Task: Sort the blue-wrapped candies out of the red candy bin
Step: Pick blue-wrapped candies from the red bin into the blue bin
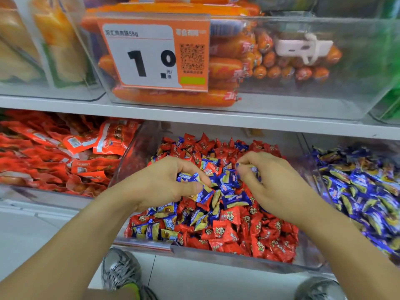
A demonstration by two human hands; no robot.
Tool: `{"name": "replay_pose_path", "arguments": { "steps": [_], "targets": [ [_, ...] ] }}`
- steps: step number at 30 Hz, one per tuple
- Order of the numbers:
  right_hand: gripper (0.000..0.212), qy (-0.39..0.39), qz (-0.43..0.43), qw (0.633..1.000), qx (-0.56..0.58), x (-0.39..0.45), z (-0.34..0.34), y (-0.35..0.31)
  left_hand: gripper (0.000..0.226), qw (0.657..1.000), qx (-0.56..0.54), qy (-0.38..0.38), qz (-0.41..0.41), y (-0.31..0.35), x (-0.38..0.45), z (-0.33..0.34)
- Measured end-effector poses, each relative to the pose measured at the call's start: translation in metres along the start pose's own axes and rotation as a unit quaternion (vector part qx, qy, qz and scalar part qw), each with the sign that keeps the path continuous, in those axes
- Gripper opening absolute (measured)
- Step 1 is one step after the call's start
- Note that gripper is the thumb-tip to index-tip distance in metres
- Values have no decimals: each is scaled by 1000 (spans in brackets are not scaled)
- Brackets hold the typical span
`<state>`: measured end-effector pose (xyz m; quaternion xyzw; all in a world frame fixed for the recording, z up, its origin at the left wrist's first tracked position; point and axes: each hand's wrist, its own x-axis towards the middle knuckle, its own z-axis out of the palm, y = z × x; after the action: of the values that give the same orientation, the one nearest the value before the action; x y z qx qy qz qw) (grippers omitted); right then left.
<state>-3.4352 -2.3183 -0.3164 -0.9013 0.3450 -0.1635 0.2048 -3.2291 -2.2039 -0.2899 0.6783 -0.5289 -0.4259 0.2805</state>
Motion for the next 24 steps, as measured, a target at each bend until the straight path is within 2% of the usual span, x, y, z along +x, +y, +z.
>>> {"name": "replay_pose_path", "arguments": {
  "steps": [2,5,8,11,15,18,20,22,24],
  "targets": [
    [44,-21,12,999,-40,6,4,-3,11,998,11,48,26,-4,3,4],
    [72,-95,31,988,-120,14,10,-6,11,994,26,87,53,-6,5,8],
    [63,-98,12,983,-153,22,15,-8,12,993,42,98,49,-7,7,8],
    [54,-115,1,984,-139,28,16,-9,12,992,54,107,30,-8,8,10],
    [44,-91,-4,991,-96,23,7,1,12,975,100,194,46,-5,10,15],
    [38,-24,-13,999,-17,12,1,4,11,977,-4,211,40,-1,10,23],
    [27,27,-2,997,73,4,0,0,11,972,-87,215,27,5,12,32],
    [22,40,20,988,148,-3,2,-5,13,961,-190,200,2,11,16,43],
    [22,29,22,984,175,-9,6,-7,17,944,-289,157,-19,16,20,52]
  ]
}}
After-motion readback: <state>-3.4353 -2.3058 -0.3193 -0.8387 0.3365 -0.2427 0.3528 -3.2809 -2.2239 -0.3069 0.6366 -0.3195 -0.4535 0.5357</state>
